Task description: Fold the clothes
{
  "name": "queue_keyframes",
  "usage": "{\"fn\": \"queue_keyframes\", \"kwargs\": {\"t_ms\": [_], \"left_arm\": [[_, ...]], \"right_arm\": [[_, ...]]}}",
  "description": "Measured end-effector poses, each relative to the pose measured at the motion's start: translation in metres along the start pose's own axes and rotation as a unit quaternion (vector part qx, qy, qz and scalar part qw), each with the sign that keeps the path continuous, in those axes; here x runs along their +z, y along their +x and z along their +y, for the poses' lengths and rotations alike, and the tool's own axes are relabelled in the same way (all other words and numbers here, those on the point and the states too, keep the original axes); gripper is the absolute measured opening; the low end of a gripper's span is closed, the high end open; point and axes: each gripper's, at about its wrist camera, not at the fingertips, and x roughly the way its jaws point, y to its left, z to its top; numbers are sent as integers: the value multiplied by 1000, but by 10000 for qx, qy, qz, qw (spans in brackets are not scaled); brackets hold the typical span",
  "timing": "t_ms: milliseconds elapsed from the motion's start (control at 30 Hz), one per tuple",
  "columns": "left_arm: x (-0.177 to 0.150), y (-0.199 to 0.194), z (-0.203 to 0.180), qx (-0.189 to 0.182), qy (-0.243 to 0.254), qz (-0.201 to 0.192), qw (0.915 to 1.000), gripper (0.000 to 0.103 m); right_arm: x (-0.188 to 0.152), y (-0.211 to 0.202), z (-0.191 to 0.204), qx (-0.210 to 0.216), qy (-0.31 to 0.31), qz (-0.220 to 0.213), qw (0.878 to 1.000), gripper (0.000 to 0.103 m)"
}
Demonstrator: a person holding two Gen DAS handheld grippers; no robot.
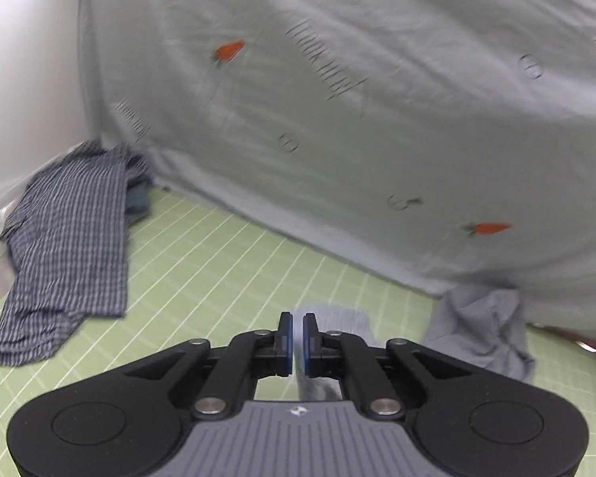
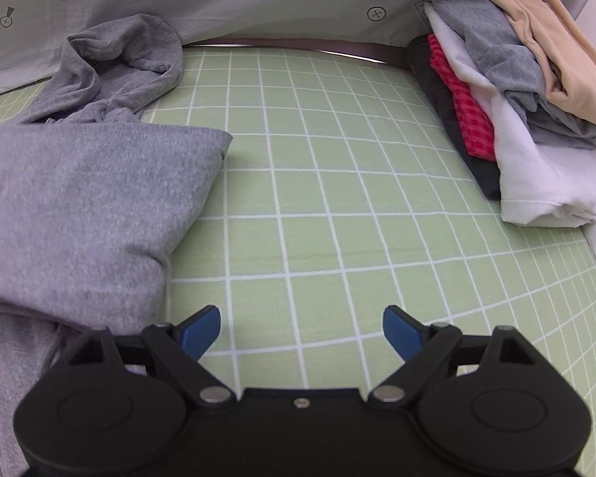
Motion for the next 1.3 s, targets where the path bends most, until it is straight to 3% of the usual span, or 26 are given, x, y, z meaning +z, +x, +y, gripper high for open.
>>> {"fn": "queue_keyframes", "kwargs": {"t_ms": [33, 100, 267, 467, 633, 733, 800, 833, 967, 1067, 1300], "left_arm": [[-7, 9, 5, 140, 62, 138, 9998, 18], [-21, 20, 10, 187, 149, 379, 9990, 38], [-52, 42, 14, -181, 235, 885, 9956, 72], [-70, 70, -6, -470, 533, 1249, 9896, 90], [-69, 87, -19, -527, 675, 1199, 9891, 90], [-69, 95, -23, -642, 762, 1175, 9881, 78], [-70, 100, -25, -742, 865, 1218, 9860, 62], [-72, 102, -26, -782, 888, 1244, 9852, 58], [-75, 108, -25, -880, 772, 1272, 9850, 15], [-69, 102, -21, -899, 599, 1127, 9877, 10], [-48, 68, -24, -974, 419, 798, 9911, 9]], "right_arm": [[1, -1, 2, -9, -45, -12, 10000, 90], [3, -3, 7, -31, -122, -18, 9999, 90], [8, -2, 17, -59, -219, 108, 9997, 90], [15, 1, 27, -233, -317, 214, 9990, 90], [19, 3, 29, -334, -294, 246, 9987, 90], [21, 5, 33, -404, -367, 286, 9981, 90], [21, 6, 35, -441, -430, 287, 9977, 90], [21, 6, 36, -459, -461, 288, 9975, 90], [22, 7, 36, -454, -467, 310, 9974, 90], [22, 6, 36, -446, -466, 278, 9975, 90], [21, -3, 23, -292, -113, 42, 9995, 90]]}}
